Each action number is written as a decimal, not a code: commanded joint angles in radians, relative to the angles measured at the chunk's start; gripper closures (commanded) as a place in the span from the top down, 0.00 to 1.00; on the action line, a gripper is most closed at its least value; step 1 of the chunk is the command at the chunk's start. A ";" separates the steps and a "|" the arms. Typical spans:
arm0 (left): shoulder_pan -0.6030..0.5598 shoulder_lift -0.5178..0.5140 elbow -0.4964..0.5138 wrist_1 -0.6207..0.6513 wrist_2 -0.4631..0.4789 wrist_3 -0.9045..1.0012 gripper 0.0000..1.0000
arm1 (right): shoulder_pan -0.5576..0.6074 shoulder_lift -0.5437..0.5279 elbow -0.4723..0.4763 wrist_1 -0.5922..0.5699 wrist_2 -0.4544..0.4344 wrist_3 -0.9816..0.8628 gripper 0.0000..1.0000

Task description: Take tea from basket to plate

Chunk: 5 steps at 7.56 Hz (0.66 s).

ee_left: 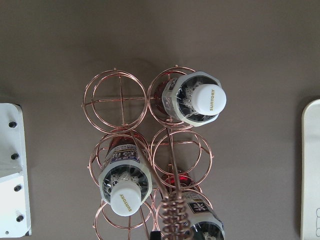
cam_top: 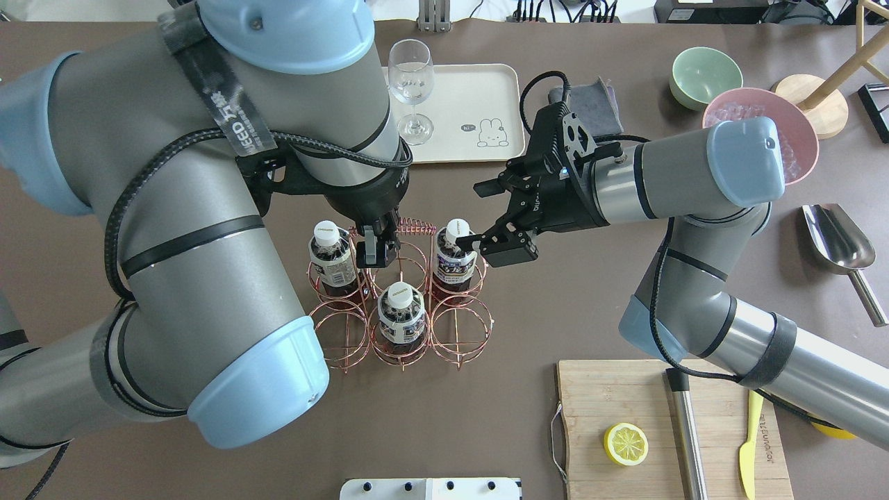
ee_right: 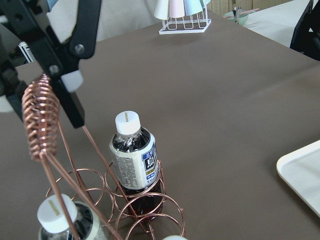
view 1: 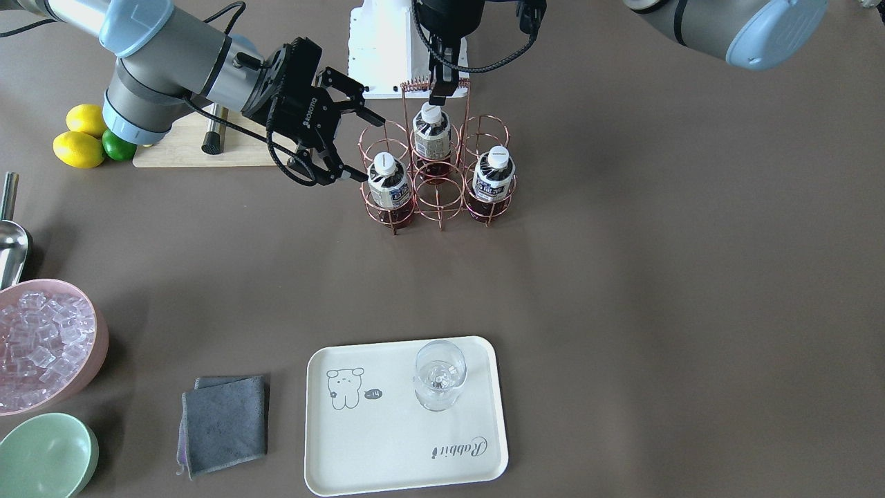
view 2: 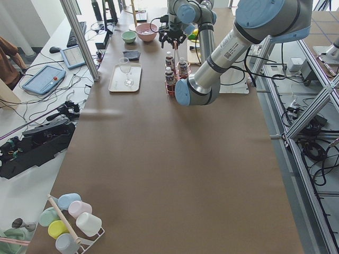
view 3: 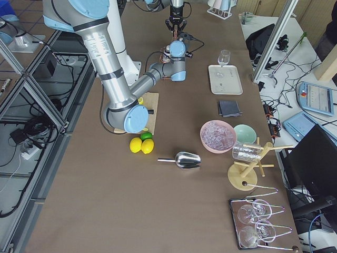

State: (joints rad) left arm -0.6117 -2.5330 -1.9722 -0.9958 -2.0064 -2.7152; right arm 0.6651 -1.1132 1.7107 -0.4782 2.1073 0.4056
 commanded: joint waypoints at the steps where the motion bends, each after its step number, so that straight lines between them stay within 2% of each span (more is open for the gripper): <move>1: 0.001 0.002 -0.005 0.003 0.000 0.000 0.00 | -0.050 0.001 -0.019 0.000 -0.084 -0.011 0.90; 3: 0.003 0.014 -0.020 0.002 -0.002 -0.003 0.00 | -0.065 0.001 -0.019 -0.002 -0.099 -0.011 0.90; 5: 0.001 0.014 -0.020 0.002 -0.002 -0.005 0.00 | -0.068 0.001 -0.019 -0.006 -0.101 -0.013 0.77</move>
State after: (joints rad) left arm -0.6092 -2.5197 -1.9901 -0.9933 -2.0077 -2.7178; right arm 0.6011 -1.1122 1.6924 -0.4807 2.0096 0.3943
